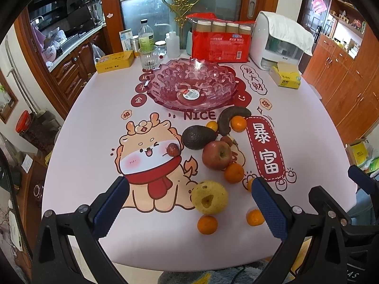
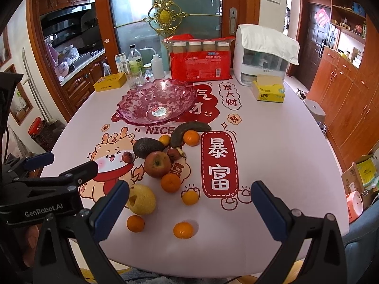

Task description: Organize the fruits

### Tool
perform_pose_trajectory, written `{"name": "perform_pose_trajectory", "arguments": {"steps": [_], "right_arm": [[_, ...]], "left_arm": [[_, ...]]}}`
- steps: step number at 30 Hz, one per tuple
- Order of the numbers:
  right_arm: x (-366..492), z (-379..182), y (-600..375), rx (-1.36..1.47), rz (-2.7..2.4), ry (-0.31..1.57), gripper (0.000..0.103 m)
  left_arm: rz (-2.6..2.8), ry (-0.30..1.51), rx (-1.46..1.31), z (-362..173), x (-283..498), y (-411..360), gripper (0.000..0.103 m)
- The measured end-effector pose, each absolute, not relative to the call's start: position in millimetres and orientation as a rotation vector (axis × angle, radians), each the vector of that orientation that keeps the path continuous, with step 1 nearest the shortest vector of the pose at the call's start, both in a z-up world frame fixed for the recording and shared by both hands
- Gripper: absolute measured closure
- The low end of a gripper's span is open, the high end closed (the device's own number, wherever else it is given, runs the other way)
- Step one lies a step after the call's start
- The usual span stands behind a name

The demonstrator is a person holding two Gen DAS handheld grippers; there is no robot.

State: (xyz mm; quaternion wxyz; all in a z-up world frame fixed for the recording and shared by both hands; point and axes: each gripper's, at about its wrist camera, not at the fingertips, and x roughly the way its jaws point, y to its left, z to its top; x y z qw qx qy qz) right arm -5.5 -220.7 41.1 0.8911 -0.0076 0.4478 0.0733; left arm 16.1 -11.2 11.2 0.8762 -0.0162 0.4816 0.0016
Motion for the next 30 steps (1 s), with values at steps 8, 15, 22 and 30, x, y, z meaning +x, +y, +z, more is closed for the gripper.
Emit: {"name": "perform_pose_trajectory", "arguments": {"steps": [8, 15, 22, 30], "right_arm": [[-3.7, 26.5, -219.7, -0.027, 0.18, 0.958, 0.001], [-1.4, 3.3, -218.1, -0.057, 0.213, 0.997, 0.009], [3.0, -28.9, -219.0, -0.068, 0.255, 1.083, 0.017], [5.6, -51.9, -221.3, -0.089, 0.286, 1.129, 0.018]], "left_arm": [[0.006, 1.055, -0.046, -7.1, 16.0, -8.9, 0.001], [0.017, 1.112, -0.048, -32.3, 18.8, -9.6, 0.001], [0.055, 1.154, -0.026, -59.5, 18.0, -14.1, 0.001], [0.077, 1.211, -0.052, -82.9, 17.6, -17.4, 0.001]]}}
